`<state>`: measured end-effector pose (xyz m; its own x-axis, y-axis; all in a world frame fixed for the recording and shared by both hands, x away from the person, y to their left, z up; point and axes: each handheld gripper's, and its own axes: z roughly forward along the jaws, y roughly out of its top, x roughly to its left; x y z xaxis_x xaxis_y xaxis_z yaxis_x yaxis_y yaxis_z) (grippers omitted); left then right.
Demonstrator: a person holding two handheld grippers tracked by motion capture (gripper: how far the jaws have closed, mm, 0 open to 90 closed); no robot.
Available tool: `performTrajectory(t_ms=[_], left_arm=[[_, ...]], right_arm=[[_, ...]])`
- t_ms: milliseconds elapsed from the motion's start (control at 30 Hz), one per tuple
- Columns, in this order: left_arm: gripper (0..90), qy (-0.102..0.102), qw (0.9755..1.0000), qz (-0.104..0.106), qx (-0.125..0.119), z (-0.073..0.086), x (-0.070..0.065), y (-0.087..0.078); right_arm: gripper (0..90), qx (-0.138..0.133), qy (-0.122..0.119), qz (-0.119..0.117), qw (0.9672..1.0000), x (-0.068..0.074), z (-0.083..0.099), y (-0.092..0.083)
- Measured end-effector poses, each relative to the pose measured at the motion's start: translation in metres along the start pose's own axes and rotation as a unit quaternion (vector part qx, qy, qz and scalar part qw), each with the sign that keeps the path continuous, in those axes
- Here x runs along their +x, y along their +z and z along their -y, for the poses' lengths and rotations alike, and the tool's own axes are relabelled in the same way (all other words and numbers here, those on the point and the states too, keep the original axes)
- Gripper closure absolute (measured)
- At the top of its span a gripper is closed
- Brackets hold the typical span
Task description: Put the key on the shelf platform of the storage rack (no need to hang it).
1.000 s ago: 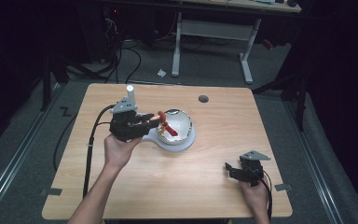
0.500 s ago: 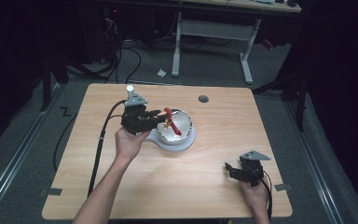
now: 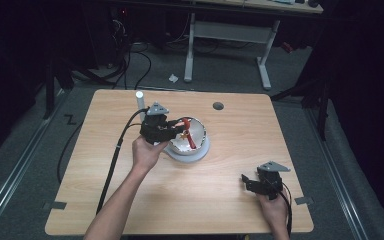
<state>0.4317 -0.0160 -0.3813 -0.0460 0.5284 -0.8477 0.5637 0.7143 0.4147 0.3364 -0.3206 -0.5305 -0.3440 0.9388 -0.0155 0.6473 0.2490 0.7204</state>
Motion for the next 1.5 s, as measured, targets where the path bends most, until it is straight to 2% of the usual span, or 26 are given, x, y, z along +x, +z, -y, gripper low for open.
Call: performTrajectory(t_ms=[267,300,333,367,567,600,767,833,867,967,1100,1167,1367,1467,1500], left_arm=[[65.4,0.003,1.0000,-0.005,0.004,0.008,0.004,0.010],[65.4,0.194,0.9787,0.066,-0.005,-0.004,0.027,0.018],[65.4,0.065,0.9977,0.017,0.010,0.007,0.014,0.014],[65.4,0.001,1.0000,-0.009,0.003,0.011,0.008,0.015],[65.4,0.000,0.9998,-0.020,0.002,0.015,0.020,0.024],[65.4,-0.005,0.9997,-0.024,0.001,0.016,0.020,0.025],[65.4,-0.001,0.9996,-0.027,0.001,0.020,0.024,0.032],[65.4,0.012,0.9996,-0.027,0.000,0.023,0.027,0.035],[65.3,0.006,0.9995,-0.031,-0.001,0.024,0.027,0.036],[65.4,0.013,0.9993,-0.036,-0.005,0.025,0.032,0.043],[65.5,0.007,0.9991,-0.042,-0.004,0.027,0.034,0.048],[65.5,0.015,0.9988,-0.046,-0.006,0.031,0.036,0.051],[65.4,0.022,0.9981,-0.057,-0.011,0.037,0.039,0.058],[65.4,0.037,0.9975,-0.059,-0.012,0.041,0.041,0.061],[65.4,0.034,0.9973,-0.064,-0.013,0.042,0.041,0.062]], right_arm=[[28.9,0.000,0.000,0.000,1.0000,0.000,0.000,0.000],[28.9,0.000,0.000,0.000,1.0000,0.000,0.000,0.000],[28.9,0.000,0.000,0.000,1.0000,0.000,0.000,0.000],[28.9,0.000,-0.001,0.000,1.0000,0.000,0.000,0.000],[28.9,0.000,-0.001,0.000,1.0000,0.000,0.000,0.000],[28.8,0.000,0.000,0.000,1.0000,0.000,0.000,0.000],[28.9,0.000,0.000,0.000,1.0000,0.000,0.000,0.000],[28.9,0.000,0.000,0.000,1.0000,0.000,0.000,0.000],[28.9,0.000,-0.001,0.000,1.0000,0.000,0.000,0.000],[28.9,0.000,0.000,0.000,1.0000,0.000,0.000,0.000],[28.9,0.000,-0.001,0.000,1.0000,0.000,0.000,0.000],[28.8,0.000,0.000,0.000,1.0000,0.000,0.000,0.000],[28.9,0.000,0.000,0.000,1.0000,0.000,0.000,0.000],[28.9,0.000,-0.001,0.000,1.0000,0.000,0.000,0.000],[28.9,0.000,0.000,0.000,1.0000,0.000,0.000,0.000]])
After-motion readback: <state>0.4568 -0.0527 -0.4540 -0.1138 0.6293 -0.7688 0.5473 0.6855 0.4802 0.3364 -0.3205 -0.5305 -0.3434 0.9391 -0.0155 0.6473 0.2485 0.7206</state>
